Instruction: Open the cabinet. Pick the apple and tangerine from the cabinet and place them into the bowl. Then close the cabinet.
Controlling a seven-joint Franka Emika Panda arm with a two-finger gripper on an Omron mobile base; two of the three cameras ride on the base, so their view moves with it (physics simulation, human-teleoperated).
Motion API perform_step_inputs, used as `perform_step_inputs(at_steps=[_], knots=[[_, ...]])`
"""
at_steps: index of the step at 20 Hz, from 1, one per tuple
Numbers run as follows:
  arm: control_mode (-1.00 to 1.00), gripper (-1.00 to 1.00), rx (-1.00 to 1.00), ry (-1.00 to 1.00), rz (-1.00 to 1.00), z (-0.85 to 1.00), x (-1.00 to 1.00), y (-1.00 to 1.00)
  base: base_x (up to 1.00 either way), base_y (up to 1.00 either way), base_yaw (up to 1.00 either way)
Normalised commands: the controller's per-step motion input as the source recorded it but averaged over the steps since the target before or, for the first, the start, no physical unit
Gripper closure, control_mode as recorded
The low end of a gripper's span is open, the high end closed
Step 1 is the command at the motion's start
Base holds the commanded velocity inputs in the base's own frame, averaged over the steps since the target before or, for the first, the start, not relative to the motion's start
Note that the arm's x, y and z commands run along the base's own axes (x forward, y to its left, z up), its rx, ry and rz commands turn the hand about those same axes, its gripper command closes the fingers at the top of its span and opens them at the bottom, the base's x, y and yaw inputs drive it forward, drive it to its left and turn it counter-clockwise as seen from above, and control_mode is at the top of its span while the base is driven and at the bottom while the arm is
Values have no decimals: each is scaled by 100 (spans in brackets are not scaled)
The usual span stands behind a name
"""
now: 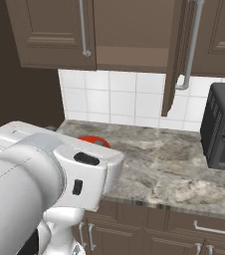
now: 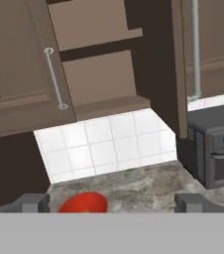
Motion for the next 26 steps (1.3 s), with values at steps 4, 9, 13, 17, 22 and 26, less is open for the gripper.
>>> perform_step_inputs(at_steps=[4,9,13,17,22,26], knots=[[-100,-100,9,0,16,0,-3,-62,0,0,0],[-100,-100,13,-5,29,0,19,-51,0,0,0],[-100,-100,12,-14,32,-3,36,-39,0,0,0],[-100,-100,3,-21,24,-16,46,-17,0,0,0],[-100,-100,-1,-22,10,-27,92,0,0,0,0],[-100,-100,-4,-23,0,-31,100,3,0,0,0]])
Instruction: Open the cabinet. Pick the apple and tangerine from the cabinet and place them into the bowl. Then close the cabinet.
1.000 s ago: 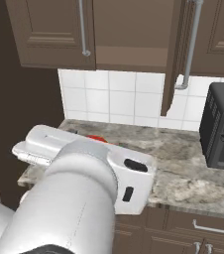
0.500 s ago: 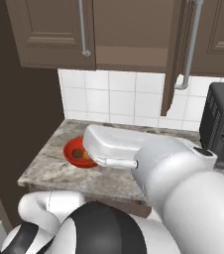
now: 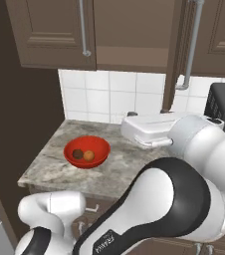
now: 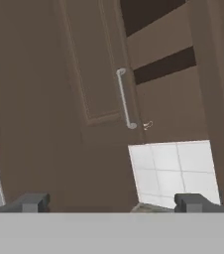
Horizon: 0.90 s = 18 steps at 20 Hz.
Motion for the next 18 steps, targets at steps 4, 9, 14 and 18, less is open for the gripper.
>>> perform_step_inputs(at_steps=[4,9,14,18], knots=[[-100,-100,0,-13,4,-8,100,0,0,0,0],[-100,-100,0,-11,7,-4,100,-2,0,0,0],[-100,-100,0,-8,5,0,74,-11,0,0,0],[-100,-100,0,-7,1,-8,85,6,0,0,0]])
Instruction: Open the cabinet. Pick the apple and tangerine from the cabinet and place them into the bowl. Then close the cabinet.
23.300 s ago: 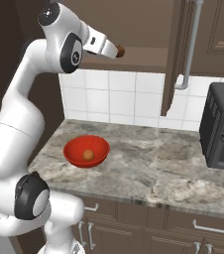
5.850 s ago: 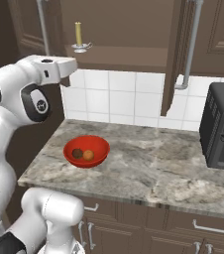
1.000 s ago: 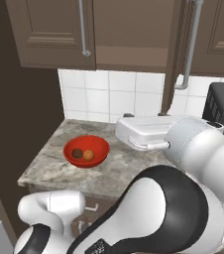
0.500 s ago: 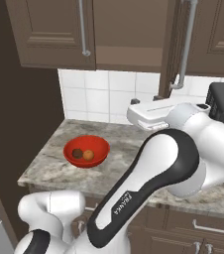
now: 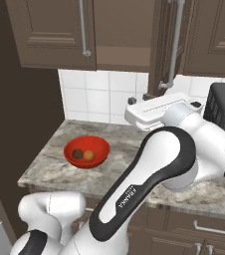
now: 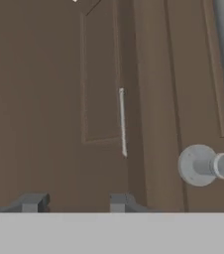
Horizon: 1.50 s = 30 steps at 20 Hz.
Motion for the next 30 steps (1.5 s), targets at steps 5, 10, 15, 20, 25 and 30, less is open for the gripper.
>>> perform_step_inputs(at_steps=[5,10,15,20,25,30], knots=[[-100,-100,1,-5,0,-12,100,18,0,0,0],[-100,-100,0,-3,0,-14,100,31,0,0,0],[-100,-100,2,0,0,-31,100,63,0,0,0],[-100,-100,0,0,0,-54,100,84,0,0,0],[-100,-100,0,0,0,-71,100,88,0,0,0],[-100,-100,3,0,-3,-54,100,53,0,0,0]])
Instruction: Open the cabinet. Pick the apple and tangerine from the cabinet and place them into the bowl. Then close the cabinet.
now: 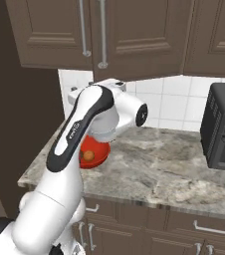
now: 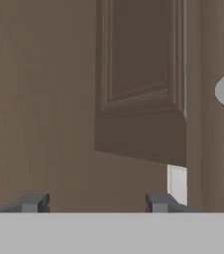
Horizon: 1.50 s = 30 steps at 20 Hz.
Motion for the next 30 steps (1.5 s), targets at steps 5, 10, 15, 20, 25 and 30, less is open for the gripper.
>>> perform_step_inputs(at_steps=[5,10,15,20,25,30], knots=[[-100,-100,13,13,-5,-6,100,5,0,0,0],[-100,-100,8,42,-9,14,100,0,0,0,0],[-100,-100,12,57,-6,15,100,-1,0,0,0],[-100,-100,10,44,-4,-6,100,-22,0,0,0],[-100,-100,4,22,-2,-69,100,-51,0,0,0],[-100,-100,-3,-5,0,-100,100,-31,0,0,0]])
